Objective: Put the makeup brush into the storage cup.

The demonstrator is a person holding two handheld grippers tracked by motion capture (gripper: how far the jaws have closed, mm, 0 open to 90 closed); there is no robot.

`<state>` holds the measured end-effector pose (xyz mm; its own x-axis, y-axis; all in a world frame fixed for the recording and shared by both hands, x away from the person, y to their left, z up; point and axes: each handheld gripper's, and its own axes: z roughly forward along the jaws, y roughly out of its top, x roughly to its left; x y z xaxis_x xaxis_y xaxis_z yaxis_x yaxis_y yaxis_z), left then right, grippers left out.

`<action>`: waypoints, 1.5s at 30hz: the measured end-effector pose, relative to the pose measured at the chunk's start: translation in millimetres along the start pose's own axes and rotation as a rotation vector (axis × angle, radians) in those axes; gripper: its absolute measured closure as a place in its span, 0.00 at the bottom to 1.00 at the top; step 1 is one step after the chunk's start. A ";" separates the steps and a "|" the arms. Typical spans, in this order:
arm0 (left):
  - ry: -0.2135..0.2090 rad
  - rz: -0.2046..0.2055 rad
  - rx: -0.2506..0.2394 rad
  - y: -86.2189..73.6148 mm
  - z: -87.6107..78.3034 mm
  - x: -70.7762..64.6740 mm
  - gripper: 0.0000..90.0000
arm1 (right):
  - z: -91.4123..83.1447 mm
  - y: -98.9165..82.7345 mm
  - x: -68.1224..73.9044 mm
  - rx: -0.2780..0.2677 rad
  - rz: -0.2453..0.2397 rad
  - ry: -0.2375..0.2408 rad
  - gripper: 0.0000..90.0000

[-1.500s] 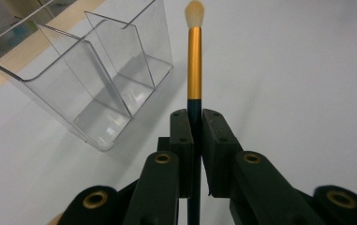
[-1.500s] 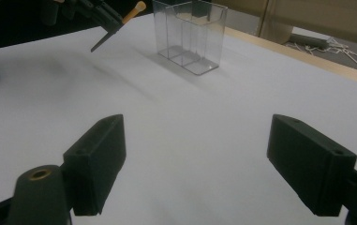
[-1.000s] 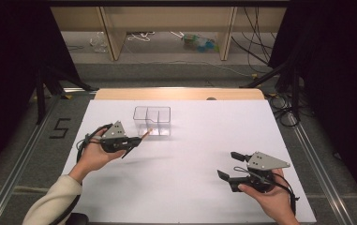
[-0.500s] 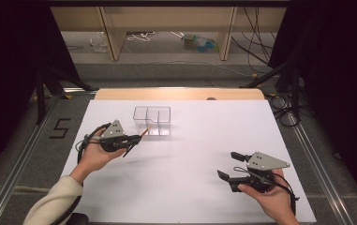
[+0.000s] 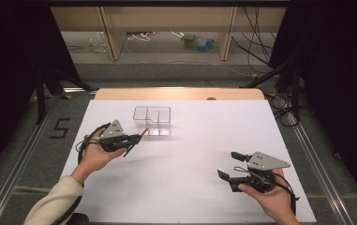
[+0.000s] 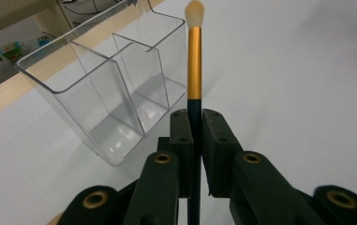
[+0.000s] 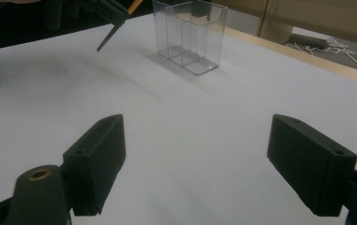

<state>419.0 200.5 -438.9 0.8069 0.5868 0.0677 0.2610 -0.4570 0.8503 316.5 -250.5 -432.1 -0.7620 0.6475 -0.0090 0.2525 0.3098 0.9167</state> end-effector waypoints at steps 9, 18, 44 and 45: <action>0.011 0.008 -0.011 0.6 -0.3 0.5 0.92 | 0.2 -0.2 -0.1 -0.001 0.003 0.001 0.23; 0.020 0.001 -0.026 1.4 -0.4 0.3 0.92 | 0.2 -0.2 0.0 0.000 0.004 0.000 0.23; 0.044 -0.025 -0.065 4.6 -0.6 -0.7 0.92 | 0.3 -0.3 -0.2 -0.005 0.005 -0.001 0.23; 0.043 -0.027 -0.067 4.7 -0.7 -0.7 0.92 | -0.8 0.1 -0.3 0.008 0.006 0.006 0.23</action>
<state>419.3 198.4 -434.6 0.7764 0.6268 0.0654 0.2452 -0.3961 0.8849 316.3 -251.2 -431.7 -0.7637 0.6456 -0.0012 0.2618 0.3114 0.9135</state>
